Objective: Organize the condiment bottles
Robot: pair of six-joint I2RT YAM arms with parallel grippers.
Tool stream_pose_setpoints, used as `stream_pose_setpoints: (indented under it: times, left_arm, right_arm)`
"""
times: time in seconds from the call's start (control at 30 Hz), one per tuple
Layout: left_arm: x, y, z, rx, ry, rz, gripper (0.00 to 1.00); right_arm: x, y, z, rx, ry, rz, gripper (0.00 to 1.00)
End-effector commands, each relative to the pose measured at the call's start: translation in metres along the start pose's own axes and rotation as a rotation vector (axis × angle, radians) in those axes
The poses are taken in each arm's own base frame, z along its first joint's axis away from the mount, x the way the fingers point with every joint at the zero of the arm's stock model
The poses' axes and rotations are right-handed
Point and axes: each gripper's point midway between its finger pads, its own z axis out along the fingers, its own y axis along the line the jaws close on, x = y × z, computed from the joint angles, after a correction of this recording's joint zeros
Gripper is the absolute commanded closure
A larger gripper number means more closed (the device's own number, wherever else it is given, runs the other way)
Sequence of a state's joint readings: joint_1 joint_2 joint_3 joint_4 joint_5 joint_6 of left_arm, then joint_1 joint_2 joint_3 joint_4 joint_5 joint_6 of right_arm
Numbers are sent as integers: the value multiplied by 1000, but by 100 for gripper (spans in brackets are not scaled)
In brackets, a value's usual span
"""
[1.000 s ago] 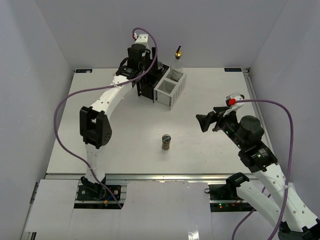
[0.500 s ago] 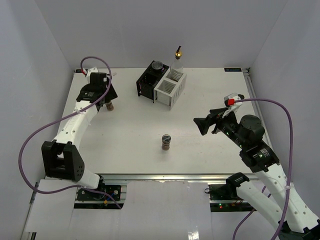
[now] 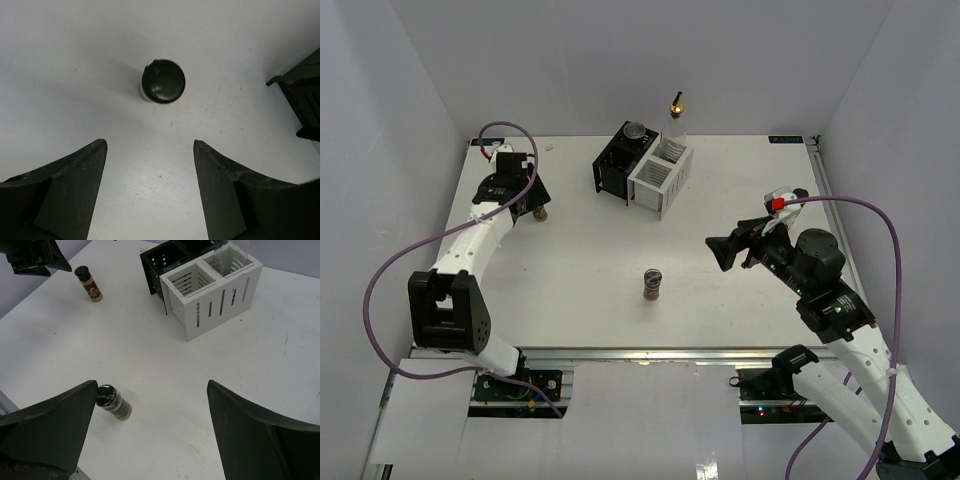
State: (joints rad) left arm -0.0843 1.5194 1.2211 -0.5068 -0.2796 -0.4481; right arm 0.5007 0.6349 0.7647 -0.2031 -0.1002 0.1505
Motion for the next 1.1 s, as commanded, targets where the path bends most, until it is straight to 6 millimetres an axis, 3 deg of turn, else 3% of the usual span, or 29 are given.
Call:
stream_pose_setpoints:
  times: [0.0, 0.5, 1.07]
  left_arm:
    - [-19, -9, 15, 22, -19, 6, 19]
    - [-18, -15, 56, 1, 13, 60, 23]
    - [-19, -15, 78, -39, 37, 103, 32]
  right_arm:
    - [-10, 1, 3, -7, -54, -22, 4]
    - [-3, -3, 10, -1, -38, -39, 4]
    - [-3, -5, 9, 10, -44, -45, 4]
